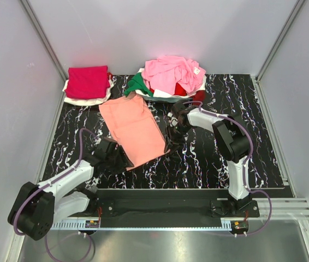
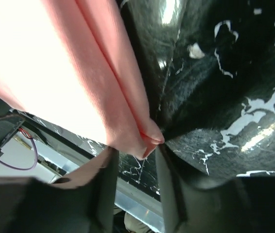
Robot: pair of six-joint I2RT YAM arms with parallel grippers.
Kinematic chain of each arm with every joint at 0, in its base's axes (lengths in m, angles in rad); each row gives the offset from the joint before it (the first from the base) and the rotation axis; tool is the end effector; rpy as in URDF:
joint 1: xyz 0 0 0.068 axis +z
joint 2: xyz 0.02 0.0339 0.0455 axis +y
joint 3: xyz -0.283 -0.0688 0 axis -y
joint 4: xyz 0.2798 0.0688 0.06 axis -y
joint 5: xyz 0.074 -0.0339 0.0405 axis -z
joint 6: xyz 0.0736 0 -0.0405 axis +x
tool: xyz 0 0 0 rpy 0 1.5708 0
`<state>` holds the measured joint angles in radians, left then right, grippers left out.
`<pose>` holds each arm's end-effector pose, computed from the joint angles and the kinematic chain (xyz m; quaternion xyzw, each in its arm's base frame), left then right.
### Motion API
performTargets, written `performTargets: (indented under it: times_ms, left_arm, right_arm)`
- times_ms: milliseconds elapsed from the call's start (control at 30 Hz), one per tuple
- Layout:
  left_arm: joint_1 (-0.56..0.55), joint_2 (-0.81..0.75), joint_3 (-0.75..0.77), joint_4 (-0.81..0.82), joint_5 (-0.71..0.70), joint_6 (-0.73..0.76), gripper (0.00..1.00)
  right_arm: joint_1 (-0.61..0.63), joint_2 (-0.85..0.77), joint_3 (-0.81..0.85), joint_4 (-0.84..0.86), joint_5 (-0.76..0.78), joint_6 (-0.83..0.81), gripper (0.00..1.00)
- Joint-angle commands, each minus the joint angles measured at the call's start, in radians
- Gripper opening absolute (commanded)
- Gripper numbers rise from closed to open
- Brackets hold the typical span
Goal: Fold and stack the t-shirts
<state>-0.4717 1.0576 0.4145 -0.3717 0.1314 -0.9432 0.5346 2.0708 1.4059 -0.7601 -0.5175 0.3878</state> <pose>0.1903 -0.1079 0.1154 -0.2066 0.9372 -0.2259 0.1671 0.3540 0.2519 0.0999 0.0893 -0.9602 -0.2599 0.0505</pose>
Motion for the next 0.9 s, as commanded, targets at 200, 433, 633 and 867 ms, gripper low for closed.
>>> performTargets:
  times_ms: [200,433,633,867]
  left_arm:
    - [-0.005,0.035,-0.01,0.01,-0.042,0.015,0.49]
    - [-0.008,0.076,0.02,0.025,-0.087,0.049,0.08]
    - [-0.025,0.067,0.04,0.007,-0.087,0.05,0.0]
    - [-0.181,-0.151,0.04,-0.14,-0.062,-0.078,0.0]
  right_arm:
    - [0.005,-0.006,0.002,0.054,0.013,0.048,0.29]
    - [0.005,-0.024,-0.011,0.067,0.019,0.043,0.04]
    - [0.005,-0.084,-0.056,0.084,0.03,0.049,0.0]
    - [0.016,-0.297,-0.232,0.081,0.043,0.091,0.0]
